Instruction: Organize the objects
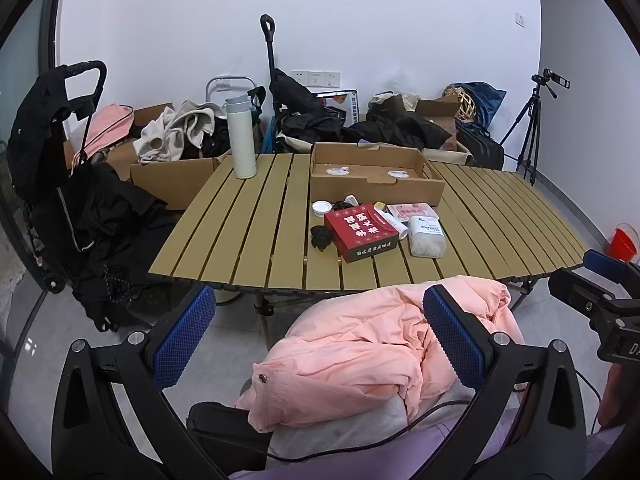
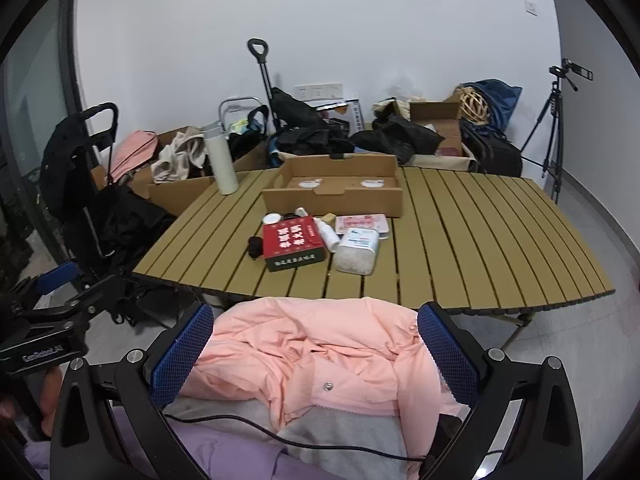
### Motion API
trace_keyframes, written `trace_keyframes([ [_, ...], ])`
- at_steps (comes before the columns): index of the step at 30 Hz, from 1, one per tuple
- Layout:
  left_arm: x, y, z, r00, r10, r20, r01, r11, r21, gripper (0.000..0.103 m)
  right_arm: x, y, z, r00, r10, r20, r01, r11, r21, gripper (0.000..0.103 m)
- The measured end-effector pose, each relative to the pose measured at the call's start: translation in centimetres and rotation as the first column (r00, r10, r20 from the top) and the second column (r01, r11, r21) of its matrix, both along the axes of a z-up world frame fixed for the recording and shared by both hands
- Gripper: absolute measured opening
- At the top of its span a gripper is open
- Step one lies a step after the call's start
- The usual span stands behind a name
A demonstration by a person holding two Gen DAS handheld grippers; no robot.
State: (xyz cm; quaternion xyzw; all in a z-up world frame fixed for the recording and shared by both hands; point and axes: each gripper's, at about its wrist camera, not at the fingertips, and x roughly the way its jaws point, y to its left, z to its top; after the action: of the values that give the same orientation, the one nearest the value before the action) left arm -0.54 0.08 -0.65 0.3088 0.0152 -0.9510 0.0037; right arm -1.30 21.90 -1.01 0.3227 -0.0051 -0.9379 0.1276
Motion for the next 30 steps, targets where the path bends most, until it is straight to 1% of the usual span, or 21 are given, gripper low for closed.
trace_keyframes([
  [11, 0.01, 0.05, -0.13, 1.0, 0.002, 0.001, -0.002, 1.0, -0.001, 0.103, 0.16, -0.11, -0.42, 1.0, 0.018, -0.001, -0.018, 1.0, 0.002, 0.103],
  [18, -0.02, 0.08, -0.47, 1.0, 0.006, 0.007, -0.006, 1.0, -0.003, 0.103, 0.18, 0.23, -0.4, 1.0, 0.02, 0.0, -0.02, 1.0, -0.013, 0.103],
  [30, -0.08, 0.07, -0.63, 1.0, 0.006, 0.015, -0.006, 1.0, -0.005, 0.103, 0.21, 0.25, -0.46, 1.0, 0.013, 0.001, -0.013, 1.0, -0.011, 0.103],
])
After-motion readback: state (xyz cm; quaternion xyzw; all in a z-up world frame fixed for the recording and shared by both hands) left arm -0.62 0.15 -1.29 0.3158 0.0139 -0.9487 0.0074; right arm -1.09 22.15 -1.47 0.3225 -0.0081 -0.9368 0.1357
